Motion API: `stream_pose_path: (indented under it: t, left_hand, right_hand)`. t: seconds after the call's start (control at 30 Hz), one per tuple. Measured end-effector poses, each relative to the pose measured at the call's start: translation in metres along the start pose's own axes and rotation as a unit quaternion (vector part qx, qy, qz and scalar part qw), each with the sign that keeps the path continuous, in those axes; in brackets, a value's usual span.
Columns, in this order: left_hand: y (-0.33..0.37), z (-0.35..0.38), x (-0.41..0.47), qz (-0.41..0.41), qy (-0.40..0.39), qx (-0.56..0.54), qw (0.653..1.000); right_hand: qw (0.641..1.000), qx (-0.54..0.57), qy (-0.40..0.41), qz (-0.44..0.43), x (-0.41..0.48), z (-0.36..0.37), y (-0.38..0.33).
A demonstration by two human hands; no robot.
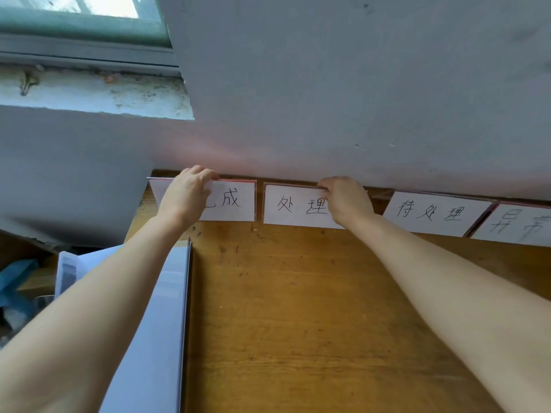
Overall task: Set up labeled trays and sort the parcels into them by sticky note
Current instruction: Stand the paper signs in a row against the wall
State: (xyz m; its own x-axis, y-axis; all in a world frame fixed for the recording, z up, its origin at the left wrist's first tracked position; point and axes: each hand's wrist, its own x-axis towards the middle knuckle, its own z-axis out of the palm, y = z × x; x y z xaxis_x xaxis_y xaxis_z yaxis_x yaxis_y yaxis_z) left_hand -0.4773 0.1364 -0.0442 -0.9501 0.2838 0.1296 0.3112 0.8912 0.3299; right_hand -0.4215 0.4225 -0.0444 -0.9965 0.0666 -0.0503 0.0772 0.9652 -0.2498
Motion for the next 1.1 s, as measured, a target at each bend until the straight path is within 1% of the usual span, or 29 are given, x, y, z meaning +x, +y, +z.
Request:
stream_pose_path:
  t: [0.43, 0.73, 0.83, 1.0, 1.1]
  left_hand:
    - [-0.008, -0.010, 0.010, -0.004, -0.033, 0.004, 0.999]
    - [-0.009, -0.013, 0.009, 0.003, -0.039, 0.001, 0.999]
    - [-0.008, -0.014, 0.007, 0.010, -0.027, 0.008, 1.000]
    - [0.019, -0.013, -0.001, 0.058, 0.016, 0.008, 0.998]
    - [0.051, -0.007, -0.003, 0.103, 0.018, -0.008, 0.994]
  right_hand:
    - [1.000, 0.019, 0.006, -0.011, 0.003, 0.002, 0.001]
    - [1.000, 0.001, 0.007, -0.016, 0.004, 0.003, 0.000]
    - [0.999, -0.012, 0.024, -0.035, -0.003, 0.000, -0.002]
    - [0.996, -0.020, 0.061, -0.058, -0.019, -0.009, 0.002]
    - [0.997, -0.028, 0.067, -0.029, -0.029, -0.021, 0.022]
